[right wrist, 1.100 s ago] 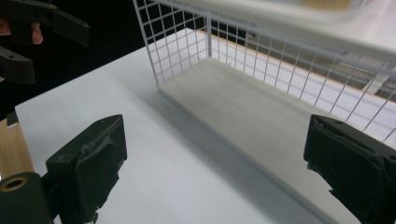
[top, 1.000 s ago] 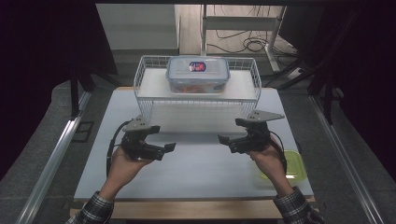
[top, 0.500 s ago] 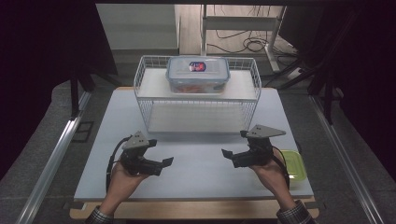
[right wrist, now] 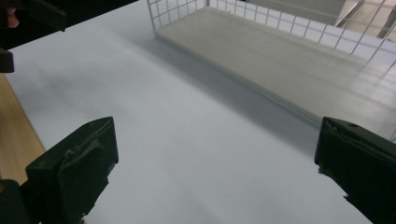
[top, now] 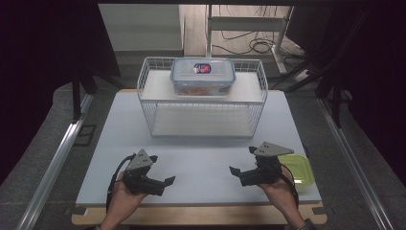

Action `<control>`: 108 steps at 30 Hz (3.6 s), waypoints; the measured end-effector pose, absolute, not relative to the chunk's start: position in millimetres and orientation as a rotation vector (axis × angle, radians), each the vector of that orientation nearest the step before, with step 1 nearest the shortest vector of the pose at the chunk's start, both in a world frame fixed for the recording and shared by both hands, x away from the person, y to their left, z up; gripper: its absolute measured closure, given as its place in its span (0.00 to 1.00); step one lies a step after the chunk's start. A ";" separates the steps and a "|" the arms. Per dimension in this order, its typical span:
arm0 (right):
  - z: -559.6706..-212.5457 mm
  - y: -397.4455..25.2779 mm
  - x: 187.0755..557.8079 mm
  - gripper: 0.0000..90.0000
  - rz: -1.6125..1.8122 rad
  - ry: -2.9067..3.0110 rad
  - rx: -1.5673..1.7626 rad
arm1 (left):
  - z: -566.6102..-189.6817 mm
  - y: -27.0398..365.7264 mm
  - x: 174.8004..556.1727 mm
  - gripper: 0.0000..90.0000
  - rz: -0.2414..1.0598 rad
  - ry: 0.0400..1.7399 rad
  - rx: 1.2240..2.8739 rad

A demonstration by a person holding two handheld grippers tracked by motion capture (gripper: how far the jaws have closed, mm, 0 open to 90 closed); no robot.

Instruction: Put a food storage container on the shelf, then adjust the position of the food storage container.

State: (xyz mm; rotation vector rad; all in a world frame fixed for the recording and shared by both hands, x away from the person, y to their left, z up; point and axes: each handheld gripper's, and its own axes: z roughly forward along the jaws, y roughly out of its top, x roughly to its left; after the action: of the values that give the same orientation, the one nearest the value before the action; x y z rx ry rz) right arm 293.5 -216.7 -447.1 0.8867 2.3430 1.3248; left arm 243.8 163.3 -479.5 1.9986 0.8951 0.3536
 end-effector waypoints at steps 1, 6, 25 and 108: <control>-448.7 -216.8 291.9 0.00 1.326 2.347 0.889 | -481.8 163.3 242.5 0.04 0.358 0.890 2.002; -454.3 -216.3 283.8 0.00 1.326 2.351 0.886 | -493.5 161.9 235.1 0.02 0.394 0.862 2.038; -478.5 -226.1 267.4 0.00 1.171 2.383 0.939 | -513.9 179.1 222.2 0.02 0.379 0.933 2.001; -483.4 -330.4 303.3 0.99 0.918 2.213 1.391 | -522.4 182.2 228.9 0.05 0.339 0.965 2.024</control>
State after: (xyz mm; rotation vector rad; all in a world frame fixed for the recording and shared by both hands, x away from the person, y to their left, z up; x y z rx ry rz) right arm 303.3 -330.4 -483.4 1.3912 2.2128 0.9179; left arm 228.9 182.2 -522.4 2.0237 0.9652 0.3387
